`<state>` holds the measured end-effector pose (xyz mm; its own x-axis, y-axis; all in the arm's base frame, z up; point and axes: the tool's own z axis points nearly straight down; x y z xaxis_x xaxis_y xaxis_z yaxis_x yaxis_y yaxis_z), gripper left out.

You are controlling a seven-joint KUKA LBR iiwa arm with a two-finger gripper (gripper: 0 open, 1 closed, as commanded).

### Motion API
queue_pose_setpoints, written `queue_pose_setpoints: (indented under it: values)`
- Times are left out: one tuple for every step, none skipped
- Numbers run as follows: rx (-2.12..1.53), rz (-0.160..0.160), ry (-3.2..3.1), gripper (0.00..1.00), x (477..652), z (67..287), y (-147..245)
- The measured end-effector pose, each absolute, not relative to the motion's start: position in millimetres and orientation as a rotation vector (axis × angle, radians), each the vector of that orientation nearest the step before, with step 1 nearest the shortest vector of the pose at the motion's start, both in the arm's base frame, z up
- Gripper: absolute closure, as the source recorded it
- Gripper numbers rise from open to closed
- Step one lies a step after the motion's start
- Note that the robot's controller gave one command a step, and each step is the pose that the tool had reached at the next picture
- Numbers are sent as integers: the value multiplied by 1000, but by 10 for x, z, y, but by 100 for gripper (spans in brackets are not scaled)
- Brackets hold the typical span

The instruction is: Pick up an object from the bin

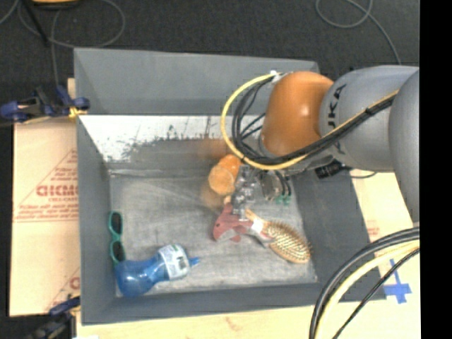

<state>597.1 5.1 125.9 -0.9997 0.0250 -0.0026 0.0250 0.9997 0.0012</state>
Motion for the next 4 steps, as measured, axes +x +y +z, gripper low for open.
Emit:
queue_pose_setpoints:
  values:
    - [39,2,3139,100,5971,1259,51]
    - [291,3,3130,0,5942,1253,156]
    - [291,2,3130,0,5941,1251,154]
    - [49,-2,3129,100,5443,733,-73]
